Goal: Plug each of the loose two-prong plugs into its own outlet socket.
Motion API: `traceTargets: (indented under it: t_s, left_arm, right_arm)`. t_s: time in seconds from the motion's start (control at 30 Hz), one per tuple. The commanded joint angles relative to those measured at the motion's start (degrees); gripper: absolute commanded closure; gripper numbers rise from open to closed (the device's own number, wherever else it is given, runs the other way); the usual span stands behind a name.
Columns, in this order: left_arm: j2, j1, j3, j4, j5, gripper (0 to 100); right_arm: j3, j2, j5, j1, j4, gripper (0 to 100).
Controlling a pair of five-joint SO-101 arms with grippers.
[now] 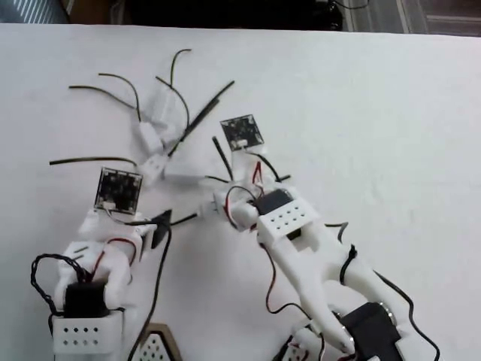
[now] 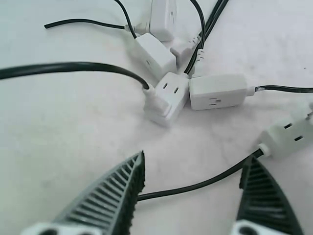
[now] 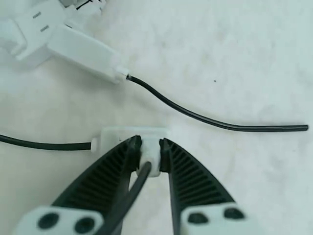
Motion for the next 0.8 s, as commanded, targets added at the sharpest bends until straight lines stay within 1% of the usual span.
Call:
traceTargets:
  t_s: [0.0,0.37,0.57,0.77]
  left_arm:
    - [-0.7,-0.6,-0.3,0.1,-0.6,69]
    - [-0.7,-0.6,-0.3,0.1,-0.6,69]
    - [-0.7,-0.6,-0.3,-0.1,-0.6,69]
    - [-0.7,-0.6,-0.3,0.0,-0.6,69]
  right_arm:
    - [-0.2,0.3,0.0,1.2,-0.4,98.2]
    - [-0.1,0.7,0.2,2.2,-0.1,98.2]
    - [0.9,0.9,0.2,-0.2,-0.3,98.2]
    - [2.9,1.0,0.3,-4.4,-0.4,98.2]
